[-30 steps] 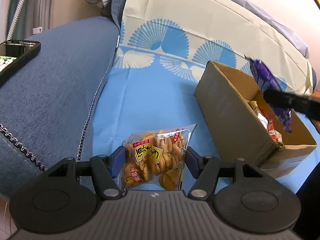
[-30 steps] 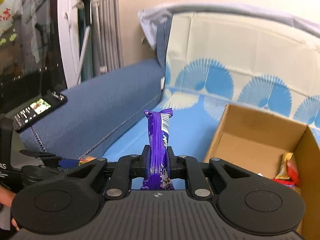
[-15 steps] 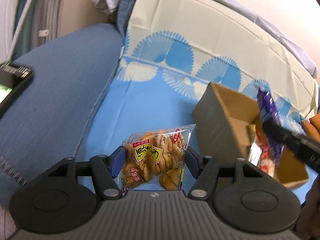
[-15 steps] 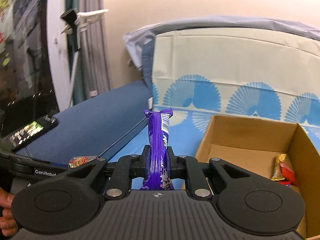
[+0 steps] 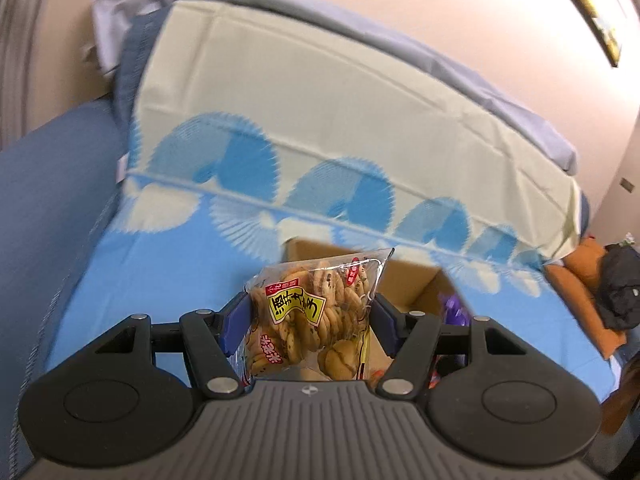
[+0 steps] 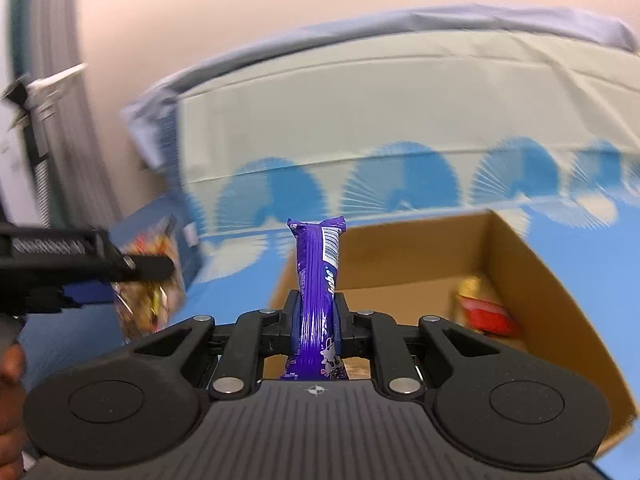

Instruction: Organize snacks

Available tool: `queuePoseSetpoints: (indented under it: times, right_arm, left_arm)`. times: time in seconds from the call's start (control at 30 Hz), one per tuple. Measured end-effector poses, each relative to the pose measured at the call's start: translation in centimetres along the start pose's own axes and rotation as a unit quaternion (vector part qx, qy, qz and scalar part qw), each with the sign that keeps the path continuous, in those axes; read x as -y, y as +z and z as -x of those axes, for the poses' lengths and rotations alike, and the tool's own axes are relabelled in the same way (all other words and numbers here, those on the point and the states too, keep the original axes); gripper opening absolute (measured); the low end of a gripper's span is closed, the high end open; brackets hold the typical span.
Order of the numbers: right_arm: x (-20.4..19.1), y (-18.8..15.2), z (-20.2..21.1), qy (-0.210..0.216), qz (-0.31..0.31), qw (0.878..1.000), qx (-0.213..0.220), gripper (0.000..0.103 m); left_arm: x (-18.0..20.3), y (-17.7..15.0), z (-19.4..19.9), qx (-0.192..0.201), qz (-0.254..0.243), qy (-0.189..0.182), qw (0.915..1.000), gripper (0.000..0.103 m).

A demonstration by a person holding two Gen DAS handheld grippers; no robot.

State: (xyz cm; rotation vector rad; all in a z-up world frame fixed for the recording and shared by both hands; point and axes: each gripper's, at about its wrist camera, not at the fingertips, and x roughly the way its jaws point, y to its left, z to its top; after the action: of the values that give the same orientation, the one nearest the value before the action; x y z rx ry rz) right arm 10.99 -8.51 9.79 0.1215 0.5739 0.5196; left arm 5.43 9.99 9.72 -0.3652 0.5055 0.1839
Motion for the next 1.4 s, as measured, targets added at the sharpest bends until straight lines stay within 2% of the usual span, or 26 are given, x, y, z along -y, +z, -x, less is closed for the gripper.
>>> queuePoseSetpoints:
  times: [0.13,0.27,0.53,0.9,0.97,1.07,1.33,1.4]
  right_arm:
    - [1.9,0.4,-0.2,-0.037,-0.035,0.999,0.008,0.016]
    - [2.8,0.5,-0.1,-0.062,-0.041,0.997,0.02,0.016]
    - [3.3,0.8,0.4,-0.079,-0.027,0.995,0.046,0.016]
    - [4.1,1.2,0.4,-0.086,-0.037,0.994,0.055,0.016]
    - [4.1,1.2,0.1,-0.082,-0.038,0.995,0.043,0.02]
    - [4.0,1.0,-0.2,-0.08,-0.039,0.996,0.027,0.042]
    - [3.9,0.8,-0.1,-0.085,-0.036,0.996,0.022,0.061]
    - [3.8,0.6,0.1,-0.083,-0.032,0.996,0.022,0.069]
  left_arm:
    - [2.8,1.5,-1.5,0.009,-0.008,-0.018,0.9998,0.069]
    - [5.1,2.4,-2.9,0.012,-0.015,-0.032,0.9993,0.069]
    - [8.1,2.7,-4.7,0.007,-0.025,-0.051,0.9984,0.069]
    - [10.0,3.0,-6.1,-0.003,-0.027,-0.072,0.997,0.07]
    - [10.2,3.1,-6.3,-0.015,-0.027,-0.076,0.9966,0.075]
    - [10.1,3.0,-6.1,-0.02,-0.026,-0.076,0.9966,0.08]
    - [8.8,2.2,-2.4,-0.001,-0.032,-0.071,0.997,0.086]
    - [8.3,1.6,-1.0,0.008,-0.041,-0.066,0.997,0.088]
